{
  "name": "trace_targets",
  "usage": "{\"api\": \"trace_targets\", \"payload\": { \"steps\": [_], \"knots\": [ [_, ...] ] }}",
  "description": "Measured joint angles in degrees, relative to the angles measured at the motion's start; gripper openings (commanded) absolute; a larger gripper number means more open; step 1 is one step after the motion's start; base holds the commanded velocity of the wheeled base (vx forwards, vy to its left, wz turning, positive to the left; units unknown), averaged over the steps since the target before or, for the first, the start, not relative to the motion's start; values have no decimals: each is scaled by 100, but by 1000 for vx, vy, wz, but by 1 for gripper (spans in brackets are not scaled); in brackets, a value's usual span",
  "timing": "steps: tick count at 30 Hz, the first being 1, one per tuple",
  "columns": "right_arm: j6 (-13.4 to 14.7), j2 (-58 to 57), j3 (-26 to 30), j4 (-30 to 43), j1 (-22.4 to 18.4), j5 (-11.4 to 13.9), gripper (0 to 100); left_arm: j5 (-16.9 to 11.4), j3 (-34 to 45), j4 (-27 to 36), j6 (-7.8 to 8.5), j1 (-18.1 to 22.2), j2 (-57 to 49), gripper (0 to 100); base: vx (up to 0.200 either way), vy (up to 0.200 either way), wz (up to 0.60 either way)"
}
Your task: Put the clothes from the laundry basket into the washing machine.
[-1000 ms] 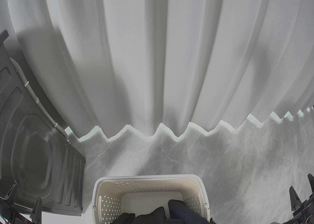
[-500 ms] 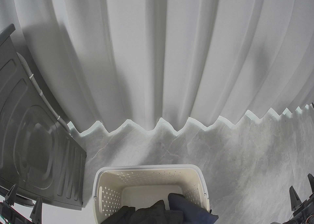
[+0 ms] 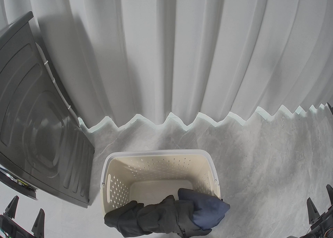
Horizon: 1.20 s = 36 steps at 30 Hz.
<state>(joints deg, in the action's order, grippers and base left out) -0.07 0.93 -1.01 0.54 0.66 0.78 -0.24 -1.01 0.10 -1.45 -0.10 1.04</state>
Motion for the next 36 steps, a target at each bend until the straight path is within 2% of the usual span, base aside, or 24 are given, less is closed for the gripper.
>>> {"api": "trace_targets", "payload": {
  "steps": [18, 30, 36],
  "knots": [
    [0, 0, 0, 0, 2, -10, 100, 0, 0, 0, -2, 0, 0, 100, -200, 0, 0],
    [0, 0, 0, 0, 2, -10, 100, 0, 0, 0, -2, 0, 0, 100, 0, 0, 0],
    [0, 0, 0, 0, 2, -10, 100, -18, 0, 1, -2, -6, 0, 100, 0, 200, 0]
  ]
}}
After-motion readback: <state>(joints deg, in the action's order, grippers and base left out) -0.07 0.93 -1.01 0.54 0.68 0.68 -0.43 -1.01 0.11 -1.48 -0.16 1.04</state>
